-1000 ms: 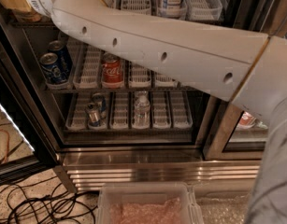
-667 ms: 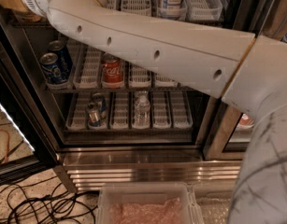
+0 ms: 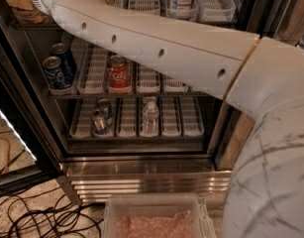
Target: Pick orange can from top shelf of fridge
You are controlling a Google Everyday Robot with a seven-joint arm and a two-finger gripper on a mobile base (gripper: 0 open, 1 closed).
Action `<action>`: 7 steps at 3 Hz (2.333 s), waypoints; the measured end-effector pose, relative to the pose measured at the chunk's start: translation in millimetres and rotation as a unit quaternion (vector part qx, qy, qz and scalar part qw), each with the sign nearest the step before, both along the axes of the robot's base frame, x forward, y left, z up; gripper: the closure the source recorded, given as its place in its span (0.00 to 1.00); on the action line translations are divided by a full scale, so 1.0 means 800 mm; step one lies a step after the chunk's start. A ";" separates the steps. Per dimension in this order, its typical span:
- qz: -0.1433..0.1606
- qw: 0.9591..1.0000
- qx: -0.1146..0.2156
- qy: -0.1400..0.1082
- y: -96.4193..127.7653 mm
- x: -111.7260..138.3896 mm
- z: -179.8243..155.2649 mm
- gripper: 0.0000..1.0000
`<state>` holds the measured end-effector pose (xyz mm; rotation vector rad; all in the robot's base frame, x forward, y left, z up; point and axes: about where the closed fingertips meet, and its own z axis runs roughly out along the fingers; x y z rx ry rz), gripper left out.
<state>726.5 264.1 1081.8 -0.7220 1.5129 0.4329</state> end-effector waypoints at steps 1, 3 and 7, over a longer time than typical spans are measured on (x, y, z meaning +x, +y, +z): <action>-0.004 1.000 -0.007 -0.002 -0.001 0.011 -0.003 0.31; -0.004 1.000 -0.007 -0.002 -0.001 0.008 -0.001 0.72; 0.013 1.000 0.006 -0.011 0.008 0.004 0.006 1.00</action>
Offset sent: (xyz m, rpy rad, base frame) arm 0.0290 0.0199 0.0101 -0.0413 -0.0652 0.0230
